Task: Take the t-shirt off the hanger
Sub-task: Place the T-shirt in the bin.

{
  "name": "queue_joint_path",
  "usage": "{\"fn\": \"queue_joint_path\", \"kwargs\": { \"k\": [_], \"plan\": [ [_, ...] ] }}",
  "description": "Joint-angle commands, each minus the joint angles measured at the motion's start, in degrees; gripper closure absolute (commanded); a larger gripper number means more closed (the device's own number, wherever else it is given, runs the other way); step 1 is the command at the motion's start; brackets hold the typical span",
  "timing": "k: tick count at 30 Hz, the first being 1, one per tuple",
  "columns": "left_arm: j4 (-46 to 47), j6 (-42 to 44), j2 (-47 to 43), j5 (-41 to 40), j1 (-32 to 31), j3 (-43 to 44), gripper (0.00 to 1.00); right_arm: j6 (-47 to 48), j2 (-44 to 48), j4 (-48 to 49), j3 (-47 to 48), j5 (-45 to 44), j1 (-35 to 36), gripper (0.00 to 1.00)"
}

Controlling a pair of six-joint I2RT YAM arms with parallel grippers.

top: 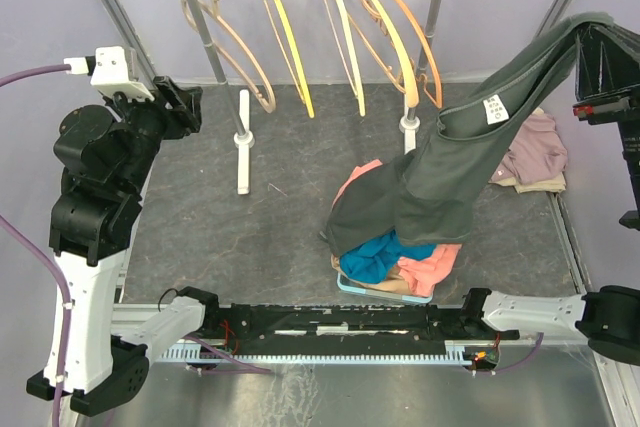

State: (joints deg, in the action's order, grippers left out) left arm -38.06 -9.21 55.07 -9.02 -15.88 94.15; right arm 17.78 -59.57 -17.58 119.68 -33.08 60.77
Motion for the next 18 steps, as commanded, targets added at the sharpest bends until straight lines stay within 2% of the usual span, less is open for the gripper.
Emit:
{"fn": "queue_joint_path", "kwargs": {
  "k": [1,8,13,18],
  "plan": [
    [0.74,-2.21,-0.07,1.30,-0.07,1.89,0.33,1.38,0.95,0.29,-2.07,-2.63,0.33,0.99],
    [0.64,-2.54,-0.36,1.59,-0.03,1.57,0.33,-1.52,1.86,-5.80,-4.98,-3.46,0.28,0.99],
    [0.37,-2.74,-0.66,1.66,-0.04,1.25,0.33,-8.58,0.32,-14.65,-5.43,2.13,0.31,0.99],
    [0.06,-2.92,-1.01,1.49,-0.02,1.06,0.33,-15.54,0.32,-17.39,-9.60,8.40,0.35,0.99]
  ]
}}
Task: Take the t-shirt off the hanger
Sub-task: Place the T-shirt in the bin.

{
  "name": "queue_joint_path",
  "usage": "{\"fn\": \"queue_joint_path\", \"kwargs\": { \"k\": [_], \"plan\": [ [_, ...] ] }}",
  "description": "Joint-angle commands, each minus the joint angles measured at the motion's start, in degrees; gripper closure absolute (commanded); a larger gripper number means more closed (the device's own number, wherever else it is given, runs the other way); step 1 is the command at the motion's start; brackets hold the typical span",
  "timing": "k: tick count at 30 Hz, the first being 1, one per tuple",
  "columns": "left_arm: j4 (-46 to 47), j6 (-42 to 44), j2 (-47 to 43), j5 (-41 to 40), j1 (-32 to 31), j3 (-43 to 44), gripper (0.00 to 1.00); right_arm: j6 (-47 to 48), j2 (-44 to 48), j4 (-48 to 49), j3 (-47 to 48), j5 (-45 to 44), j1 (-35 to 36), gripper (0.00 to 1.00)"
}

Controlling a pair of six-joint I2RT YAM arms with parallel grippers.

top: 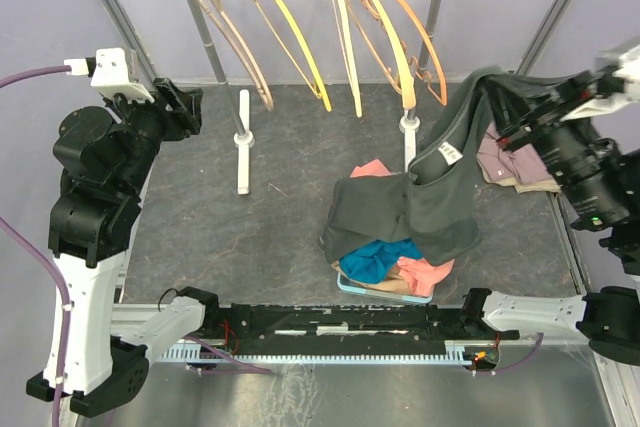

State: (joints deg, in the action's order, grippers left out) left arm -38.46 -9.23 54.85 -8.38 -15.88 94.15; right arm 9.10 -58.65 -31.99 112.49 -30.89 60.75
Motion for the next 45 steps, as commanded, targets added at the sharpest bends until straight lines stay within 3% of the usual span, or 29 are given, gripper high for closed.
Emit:
{"fn": "queue_joint_path", "kwargs": {
  "k": [1,13,20,28,45],
  "plan": [
    [0.36,-2.89,-0.86,0.78,-0.03,1.04,0.33,-8.01,-0.51,-2.99,-3.44,7.34,0.35,0.99],
    [0.89,-2.89,-0.12,0.85,-0.05,0.18,0.33,-14.76,-4.23,-1.72,-9.15,16.56,0.39,0.99],
    [1.37,-2.98,0.26,1.08,-0.03,-0.09,0.33,-17.62,0.65,-3.30,-18.26,12.44,0.36,0.99],
    [1.32,-2.99,0.01,1.96,-0.07,0.24,0.33,-26.92,6.37,-15.09,-27.48,7.84,0.41,0.99],
    [-4.70,-3.98,-0.52,3.79,-0.07,7.48,0.33,-36.85,5.14,-19.67,-47.57,0.92,0.38,0.99]
  ]
}}
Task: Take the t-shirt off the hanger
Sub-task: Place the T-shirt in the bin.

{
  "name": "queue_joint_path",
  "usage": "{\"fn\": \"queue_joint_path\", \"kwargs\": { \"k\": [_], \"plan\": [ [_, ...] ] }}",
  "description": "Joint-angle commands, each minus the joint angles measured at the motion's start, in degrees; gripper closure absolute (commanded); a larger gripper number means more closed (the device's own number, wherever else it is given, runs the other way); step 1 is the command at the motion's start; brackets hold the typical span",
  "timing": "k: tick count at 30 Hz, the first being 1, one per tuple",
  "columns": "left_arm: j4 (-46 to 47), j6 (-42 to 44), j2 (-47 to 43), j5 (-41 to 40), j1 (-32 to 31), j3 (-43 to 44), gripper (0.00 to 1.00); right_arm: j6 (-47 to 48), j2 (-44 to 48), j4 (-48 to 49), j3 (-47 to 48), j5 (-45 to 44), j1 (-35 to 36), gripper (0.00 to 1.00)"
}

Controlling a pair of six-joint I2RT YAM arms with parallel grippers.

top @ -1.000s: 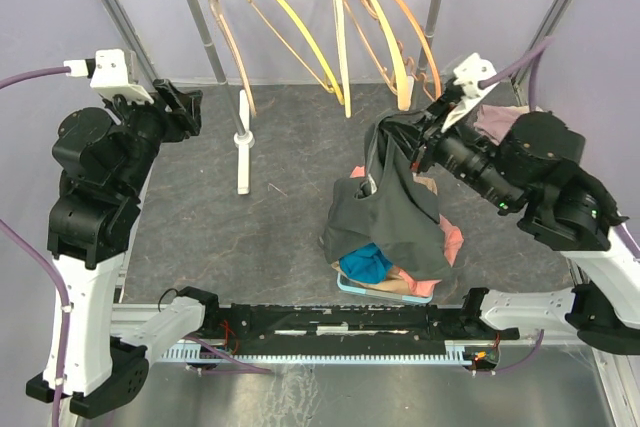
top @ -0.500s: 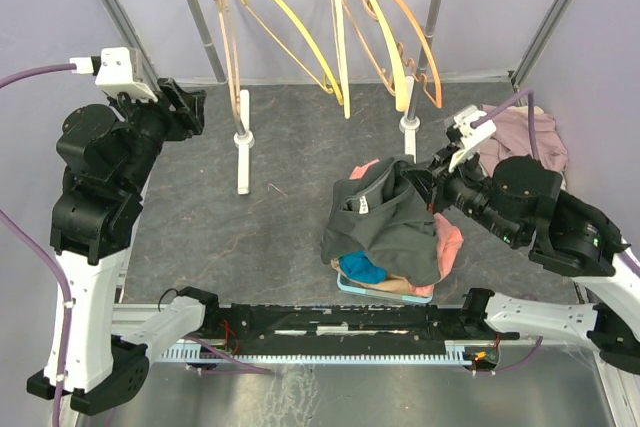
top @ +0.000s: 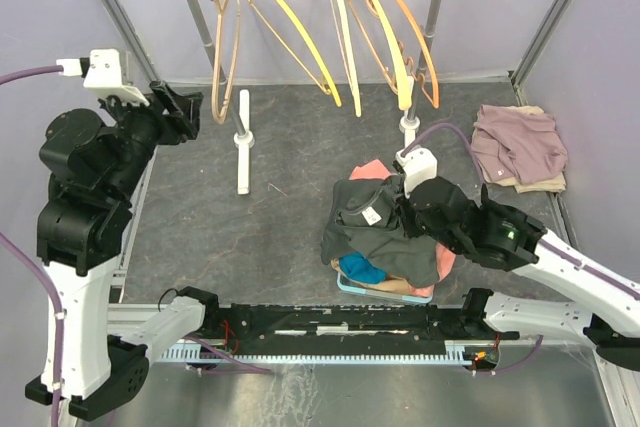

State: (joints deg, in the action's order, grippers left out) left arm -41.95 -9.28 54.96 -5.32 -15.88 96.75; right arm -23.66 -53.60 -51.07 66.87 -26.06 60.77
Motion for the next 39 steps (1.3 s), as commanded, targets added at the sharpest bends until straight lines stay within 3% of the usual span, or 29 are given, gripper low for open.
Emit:
{"fn": "queue_joint_path", "kwargs": {
  "k": [1,14,21,29,30,31,39],
  "plan": [
    [-1.84,-3.79,-0.38,0.74,-0.07,5.81,0.33,-4.78,-0.20,-0.84,-2.93,-3.80,0.36,0.99],
    [-2.58,-4.71,3.70,8.27,-0.08,12.92,0.32,-15.81,-7.73,6.37,-18.76,0.18,0.26,0.99],
    [-2.20,-6.21,4.98,11.41,-0.03,12.96,0.32,-18.63,-13.81,9.08,-22.03,2.05,0.18,0.99],
    [-2.05,-6.95,5.39,11.93,-0.06,11.76,0.18,-19.54,-12.50,7.01,-21.51,1.38,0.26,0.98],
    [-2.06,-7.05,5.41,11.99,-0.08,11.67,0.07,-19.57,-11.74,6.17,-20.81,0.72,0.18,0.96],
    [-1.95,-7.14,5.51,11.93,-0.06,11.52,0.05,-19.67,-11.06,5.28,-20.16,0.02,0.16,0.92],
    [0.50,-7.58,4.34,11.13,-0.03,7.27,0.01,-18.69,-3.99,-1.64,-12.09,-6.06,0.29,0.50]
  ]
}}
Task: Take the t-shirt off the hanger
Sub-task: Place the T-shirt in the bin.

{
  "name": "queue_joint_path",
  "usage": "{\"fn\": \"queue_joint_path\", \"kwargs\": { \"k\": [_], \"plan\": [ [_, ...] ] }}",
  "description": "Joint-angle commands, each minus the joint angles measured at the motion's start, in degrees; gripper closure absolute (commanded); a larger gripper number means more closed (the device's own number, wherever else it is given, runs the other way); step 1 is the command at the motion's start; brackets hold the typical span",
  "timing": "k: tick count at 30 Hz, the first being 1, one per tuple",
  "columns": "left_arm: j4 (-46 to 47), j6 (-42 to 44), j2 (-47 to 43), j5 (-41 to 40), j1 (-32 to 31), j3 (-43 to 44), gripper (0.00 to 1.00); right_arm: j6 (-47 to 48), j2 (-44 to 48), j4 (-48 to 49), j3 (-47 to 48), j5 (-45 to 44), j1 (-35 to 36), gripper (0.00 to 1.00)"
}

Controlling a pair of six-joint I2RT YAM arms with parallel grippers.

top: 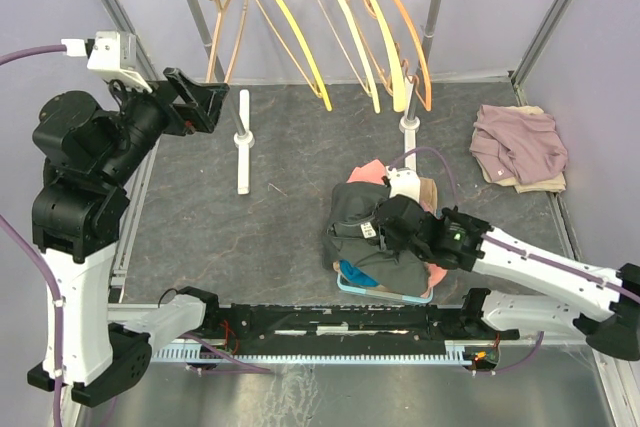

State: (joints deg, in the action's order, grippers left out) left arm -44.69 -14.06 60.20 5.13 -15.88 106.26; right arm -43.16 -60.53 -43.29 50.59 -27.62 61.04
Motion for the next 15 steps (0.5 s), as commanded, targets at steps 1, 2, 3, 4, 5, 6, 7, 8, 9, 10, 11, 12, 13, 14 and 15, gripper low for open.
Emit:
{"fn": "queue_joint_path", "kwargs": {
  "k": [1,2,3,4,5,6,7,8,9,10,11,12,13,14,15],
  "plan": [
    [3.50,-2.85,-1.07,0.29,-0.03,-2.80,0.01,1.27,3.75,-10.11,5.38,-5.33,0.03,0.47],
    [3.70,-2.89,-1.22,-0.08,-0.03,-3.38,0.01,1.87,4.49,-10.52,6.78,-6.13,-0.01,0.44],
    [3.85,-3.02,-1.23,-0.41,-0.05,-3.87,0.01,2.84,5.48,-10.58,8.04,-6.74,-0.04,0.41],
    [3.82,-3.26,-1.23,-0.70,-0.09,-4.25,0.01,3.95,6.06,-10.37,9.37,-7.29,0.01,0.38],
    [3.93,-3.44,-1.23,-0.98,-0.09,-4.80,0.01,5.14,6.48,-10.27,10.81,-7.95,0.03,0.36],
    [4.03,-3.57,-1.23,-1.11,-0.06,-5.26,0.01,6.35,6.71,-10.16,12.36,-8.58,-0.01,0.34],
    [4.07,-3.62,-1.30,-1.40,-0.05,-5.57,0.01,7.42,6.88,-10.03,13.87,-9.25,0.01,0.33],
    [4.15,-3.75,-1.37,-1.88,-0.04,-5.95,0.01,8.39,6.90,-9.92,15.38,-10.24,-0.01,0.31],
    [4.30,-3.77,-1.47,-2.42,-0.07,-6.22,0.01,9.08,7.12,-9.85,16.96,-11.39,0.01,0.30],
    [4.39,-3.78,-1.57,-3.04,-0.05,-6.39,0.01,9.88,7.28,-9.63,18.81,-12.77,-0.04,0.27],
    [4.34,-3.84,-1.58,-3.68,-0.03,-6.42,0.01,10.45,7.54,-9.33,20.08,-14.28,-0.04,0.25],
    [4.32,-3.94,-1.58,-4.38,-0.03,-6.30,0.01,11.44,7.92,-8.82,21.22,-16.16,-0.02,0.23],
    [4.41,-4.03,-1.81,-5.11,-0.02,-6.40,0.01,12.23,8.37,-8.16,22.17,-18.92,-0.07,0.21],
    [4.90,-4.07,-2.08,-5.44,-0.03,-6.74,0.01,12.96,8.84,-7.58,22.92,-21.07,-0.07,0.19],
    [5.44,-3.79,-2.47,-5.54,-0.03,-7.17,0.01,13.72,9.33,-6.99,23.68,-23.49,-0.06,0.17]
  ]
}}
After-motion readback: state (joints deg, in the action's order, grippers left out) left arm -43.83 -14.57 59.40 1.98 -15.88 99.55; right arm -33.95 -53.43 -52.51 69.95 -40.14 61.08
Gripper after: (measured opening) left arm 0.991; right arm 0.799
